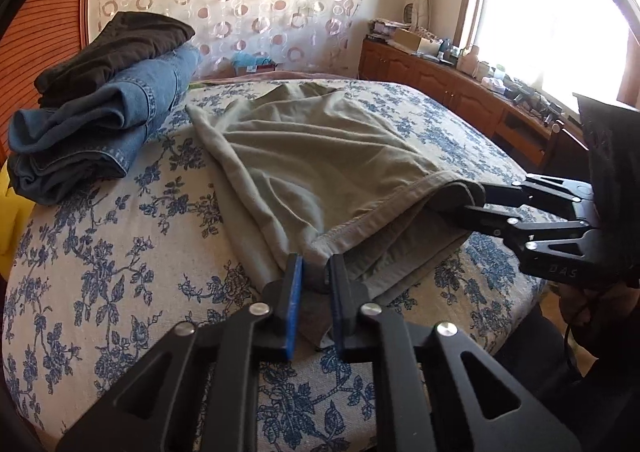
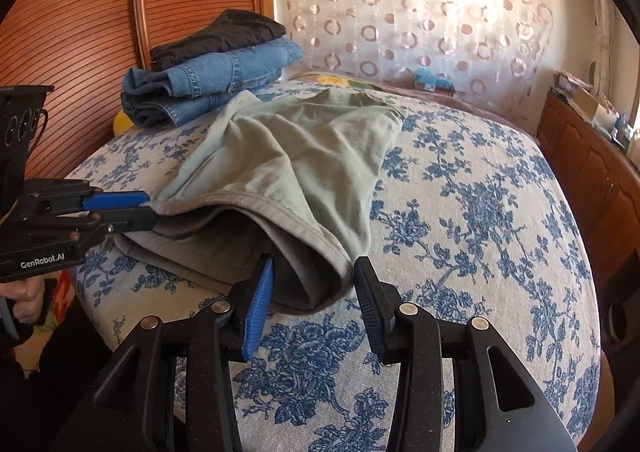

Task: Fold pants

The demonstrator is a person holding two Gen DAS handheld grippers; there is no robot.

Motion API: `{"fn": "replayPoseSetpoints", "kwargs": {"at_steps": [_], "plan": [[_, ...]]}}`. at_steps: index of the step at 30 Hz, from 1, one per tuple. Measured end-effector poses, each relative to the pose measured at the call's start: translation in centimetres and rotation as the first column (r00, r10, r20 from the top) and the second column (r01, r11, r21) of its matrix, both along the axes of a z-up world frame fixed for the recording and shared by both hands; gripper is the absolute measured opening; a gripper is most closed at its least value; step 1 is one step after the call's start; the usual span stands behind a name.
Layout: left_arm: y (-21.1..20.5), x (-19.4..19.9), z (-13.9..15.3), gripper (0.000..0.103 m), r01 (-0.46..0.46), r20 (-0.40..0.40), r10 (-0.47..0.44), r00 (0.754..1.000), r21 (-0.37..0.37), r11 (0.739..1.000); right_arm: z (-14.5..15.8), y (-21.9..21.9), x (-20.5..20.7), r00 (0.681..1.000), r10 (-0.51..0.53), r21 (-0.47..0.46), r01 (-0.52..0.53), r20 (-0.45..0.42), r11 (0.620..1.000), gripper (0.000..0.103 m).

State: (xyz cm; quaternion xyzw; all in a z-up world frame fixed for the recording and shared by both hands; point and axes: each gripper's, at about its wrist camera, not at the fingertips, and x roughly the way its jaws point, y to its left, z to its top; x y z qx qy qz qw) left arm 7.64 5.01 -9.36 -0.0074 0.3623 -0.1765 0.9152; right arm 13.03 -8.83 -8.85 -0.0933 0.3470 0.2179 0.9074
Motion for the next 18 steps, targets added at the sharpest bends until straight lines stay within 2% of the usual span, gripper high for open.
{"fn": "replayPoseSetpoints", "kwargs": {"at_steps": [10, 12, 15, 18], "plan": [[0.7, -1.0, 2.4, 0.007, -0.001, 0.052, 0.002, 0.999, -0.024, 1.000, -0.4, -0.2, 0.7, 1.000, -0.026, -0.047, 0.026, 0.000, 0.999, 0.041], [0.9, -1.2, 2.6, 0.007, -0.002, 0.055, 0.003, 0.999, -0.019, 1.000, -0.1, -0.7, 0.8, 0.999, -0.044, -0.033, 0.044, 0.007, 0.998, 0.022], [0.9, -1.5, 2.6, 0.007, 0.010, 0.048, -0.008, 0.999, -0.027, 1.000, 0.2, -1.7, 0.7, 0.999, -0.048, -0.001, 0.048, 0.007, 0.999, 0.009], [0.6, -2.1, 2.3, 0.007, 0.017, 0.040, -0.017, 0.999, -0.022, 1.000, 0.2, -1.9, 0.2, 0.998, -0.055, 0.004, 0.055, 0.002, 0.998, 0.009]]}}
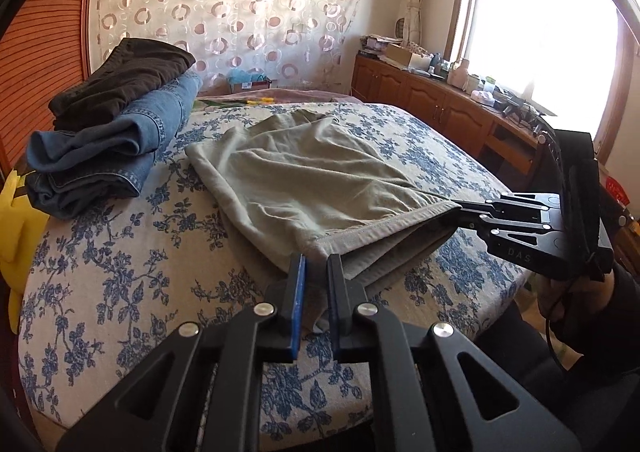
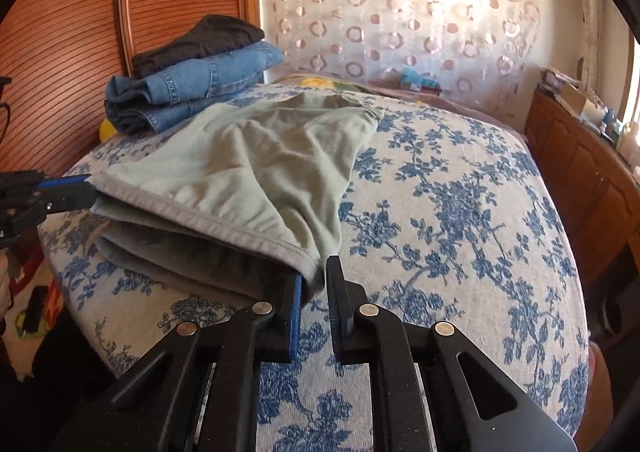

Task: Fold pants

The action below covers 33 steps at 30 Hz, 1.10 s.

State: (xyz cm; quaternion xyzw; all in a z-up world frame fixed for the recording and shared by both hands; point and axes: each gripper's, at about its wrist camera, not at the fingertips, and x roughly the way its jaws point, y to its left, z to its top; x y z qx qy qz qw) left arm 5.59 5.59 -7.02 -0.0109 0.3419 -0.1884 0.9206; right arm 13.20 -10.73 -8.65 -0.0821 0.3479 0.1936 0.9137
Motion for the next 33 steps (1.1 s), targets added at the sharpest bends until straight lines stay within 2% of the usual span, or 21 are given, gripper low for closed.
{"fn": "replayPoseSetpoints", "kwargs": {"at_steps": [6, 14, 20, 22, 26, 29, 33], "plan": [[-0.7, -0.9, -2.1, 0.007, 0.028, -0.059, -0.026, 0.998, 0.028, 0.999, -0.8, -0.6, -0.8, 0.999, -0.006, 0.020, 0.007, -0.033, 1.000, 0.009], [0.5, -1.3, -2.9, 0.008, -0.018, -0.078, 0.021, 0.997, 0.034, 0.999, 0.0, -0.6, -1.8, 0.997, 0.046, 0.061, -0.043, -0.056, 0.997, 0.009], [1.0, -1.2, -2.8, 0.026, -0.039, -0.092, 0.041, 0.995, 0.023, 0.999, 2.1, -0.3, -2.6, 0.997, 0.071, 0.090, -0.071, 0.004, 0.993, 0.012], [1.2, -1.1, -2.6, 0.043, -0.055, -0.078, 0.056, 0.995, 0.026, 0.998, 2.6, 0.2, -2.1, 0.997, 0.073, 0.088, -0.074, 0.016, 0.993, 0.012], [1.6, -1.1, -1.9, 0.044, -0.065, -0.057, 0.067, 0.996, 0.030, 0.997, 2.4, 1.2, -0.5, 0.997, 0.075, 0.075, -0.076, 0.021, 0.994, 0.014], [2.0, -1.1, -1.4, 0.044, -0.073, -0.038, 0.074, 0.997, 0.020, 0.997, 1.2, 1.8, 0.4, 0.997, 0.071, 0.051, -0.071, -0.008, 0.996, 0.014], [2.5, -1.0, -1.1, 0.051, -0.079, -0.027, 0.080, 0.996, 0.013, 0.997, -0.6, 1.7, 0.3, 0.997, 0.063, 0.012, -0.062, -0.051, 0.998, 0.014]]}}
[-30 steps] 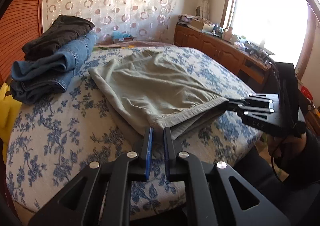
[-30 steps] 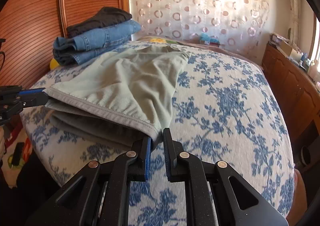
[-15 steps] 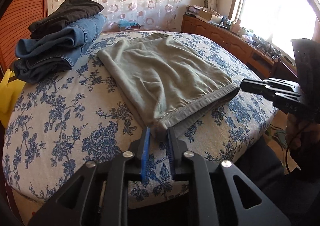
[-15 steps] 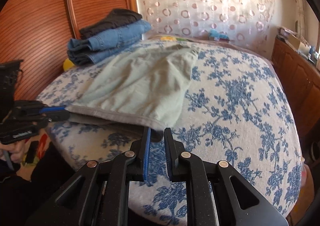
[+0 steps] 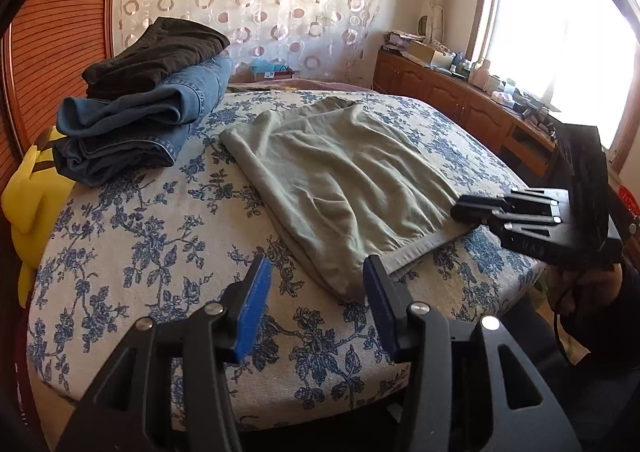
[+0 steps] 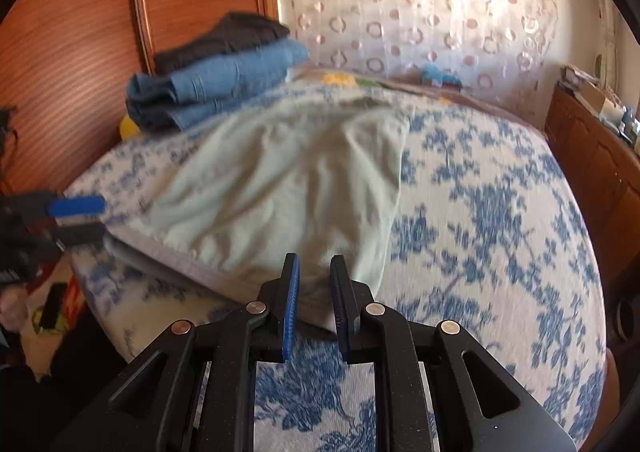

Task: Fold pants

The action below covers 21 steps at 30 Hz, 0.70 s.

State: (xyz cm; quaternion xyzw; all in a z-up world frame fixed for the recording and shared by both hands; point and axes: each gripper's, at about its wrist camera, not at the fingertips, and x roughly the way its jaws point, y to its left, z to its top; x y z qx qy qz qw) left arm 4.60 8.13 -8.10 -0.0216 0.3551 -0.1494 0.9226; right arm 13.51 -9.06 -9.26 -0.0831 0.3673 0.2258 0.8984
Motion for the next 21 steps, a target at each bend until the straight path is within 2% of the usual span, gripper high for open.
{"fn": "replayPoseSetpoints", "kwargs": {"at_steps": [3, 13, 15, 17, 21], "plan": [[0.4, 0.6, -0.1, 0.066, -0.013, 0.007, 0.013, 1.000, -0.014, 1.000, -0.6, -0.7, -0.5, 1.000, -0.001, 0.003, 0.001, -0.005, 1.000, 0.016], [0.3, 4.2, -0.3, 0.066, -0.034, 0.004, 0.034, 0.999, 0.020, 0.999, -0.7, -1.3, -0.6, 1.000, -0.017, 0.031, 0.018, -0.008, 0.999, 0.021], [0.4, 5.2, -0.4, 0.066, -0.051, 0.000, 0.051, 0.999, 0.036, 0.998, -0.4, -1.2, -0.3, 0.999, -0.044, 0.019, 0.044, -0.008, 0.999, 0.030], [0.5, 5.9, -0.4, 0.066, -0.055, -0.003, 0.055, 0.998, 0.037, 0.998, 0.1, -1.1, 0.1, 0.999, -0.044, 0.023, 0.044, 0.000, 0.999, 0.031], [0.5, 7.4, -0.7, 0.066, -0.055, -0.016, 0.056, 0.998, 0.047, 0.997, 0.8, -1.1, 1.2, 0.999, -0.047, 0.038, 0.047, 0.004, 0.998, 0.038]]}}
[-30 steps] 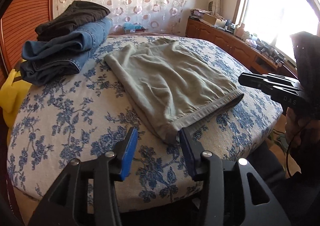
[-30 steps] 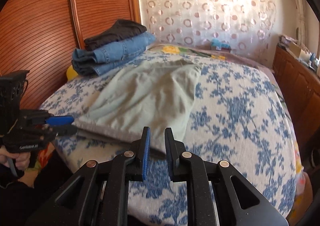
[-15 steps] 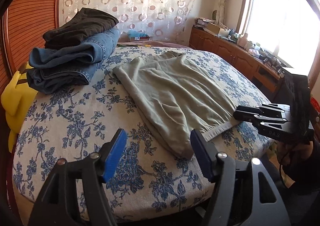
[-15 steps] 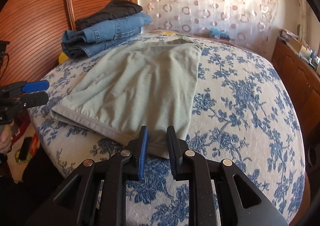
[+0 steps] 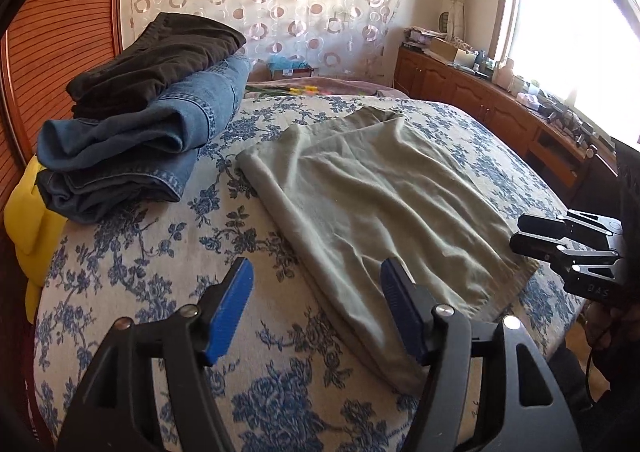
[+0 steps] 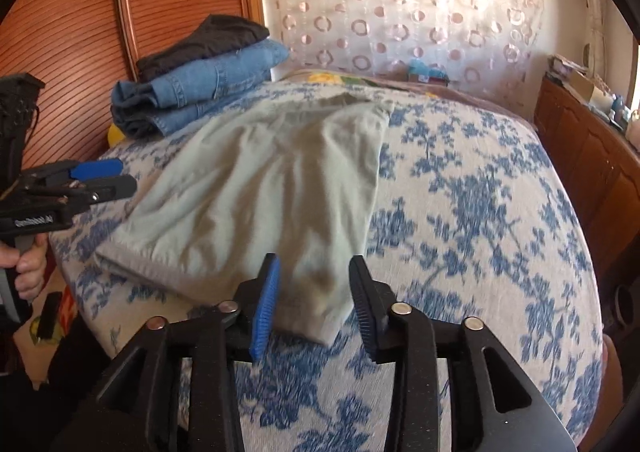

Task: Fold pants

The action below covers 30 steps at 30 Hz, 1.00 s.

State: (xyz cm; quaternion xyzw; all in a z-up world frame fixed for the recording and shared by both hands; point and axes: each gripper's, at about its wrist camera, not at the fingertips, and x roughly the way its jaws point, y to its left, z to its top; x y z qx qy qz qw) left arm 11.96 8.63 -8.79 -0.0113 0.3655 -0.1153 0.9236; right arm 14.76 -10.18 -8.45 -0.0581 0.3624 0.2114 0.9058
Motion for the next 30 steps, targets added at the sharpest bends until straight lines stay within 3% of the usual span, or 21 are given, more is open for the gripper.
{"fn": "replayPoseSetpoints", "kwargs": {"at_steps": [8, 13, 23, 25, 30], "plan": [[-0.2, -0.2, -1.3, 0.066, 0.011, -0.045, -0.011, 0.999, -0.003, 1.000, -1.8, 0.0, 0.2, 0.999, -0.013, -0.010, 0.013, -0.040, 1.000, 0.039], [-0.8, -0.5, -2.2, 0.066, 0.011, -0.069, -0.007, 0.998, 0.053, 0.999, -1.8, -0.1, -0.3, 0.999, -0.006, -0.013, 0.006, -0.041, 1.000, 0.039], [-0.3, -1.9, -2.4, 0.066, 0.016, -0.070, -0.013, 0.997, 0.051, 0.999, -1.6, -0.6, -1.1, 0.998, 0.010, 0.004, -0.010, -0.056, 1.000, 0.039], [-0.2, -1.9, -2.4, 0.066, 0.013, -0.072, -0.009, 0.997, 0.052, 0.999, -1.6, -0.7, -1.1, 0.998, 0.027, 0.019, -0.025, -0.065, 0.999, 0.034], [0.2, -2.5, -2.1, 0.066, -0.001, -0.086, 0.003, 0.996, 0.024, 1.000, -1.2, -0.4, -1.6, 0.995, 0.060, 0.030, -0.058, -0.075, 0.998, 0.008]]}}
